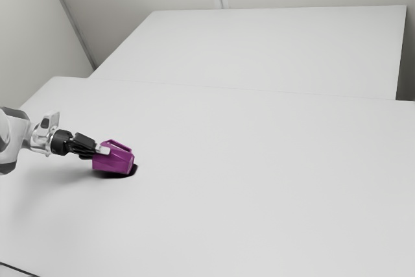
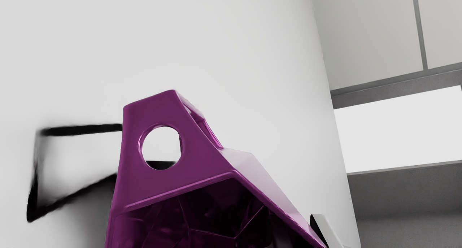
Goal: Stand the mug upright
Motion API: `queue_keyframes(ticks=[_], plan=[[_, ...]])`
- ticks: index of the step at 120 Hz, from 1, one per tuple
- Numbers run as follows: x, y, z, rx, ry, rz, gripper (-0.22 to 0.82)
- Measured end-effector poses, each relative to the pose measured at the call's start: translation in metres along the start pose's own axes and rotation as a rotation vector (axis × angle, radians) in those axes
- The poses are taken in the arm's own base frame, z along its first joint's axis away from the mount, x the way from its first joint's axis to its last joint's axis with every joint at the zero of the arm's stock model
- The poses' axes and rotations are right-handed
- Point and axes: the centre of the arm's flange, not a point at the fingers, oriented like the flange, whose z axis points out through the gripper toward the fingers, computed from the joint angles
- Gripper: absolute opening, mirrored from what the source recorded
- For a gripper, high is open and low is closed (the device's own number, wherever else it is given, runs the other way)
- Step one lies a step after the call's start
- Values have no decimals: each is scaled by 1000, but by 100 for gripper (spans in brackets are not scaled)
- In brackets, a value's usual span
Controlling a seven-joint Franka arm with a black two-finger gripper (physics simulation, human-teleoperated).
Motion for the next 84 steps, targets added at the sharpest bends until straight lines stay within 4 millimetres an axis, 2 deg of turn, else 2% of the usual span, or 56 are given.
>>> queue_keyframes(ticks=[12, 24, 36, 43, 49, 55, 84], plan=[[1, 3, -1, 3, 0, 5, -13], [11, 21, -9, 10, 9, 42, -15], [32, 75, -20, 31, 11, 135, -16], [48, 120, -17, 65, -27, 216, -17], [60, 151, -3, 121, -93, 277, -17], [69, 172, 15, 197, -174, 329, -17], [105, 234, 137, 674, -605, 565, -18]])
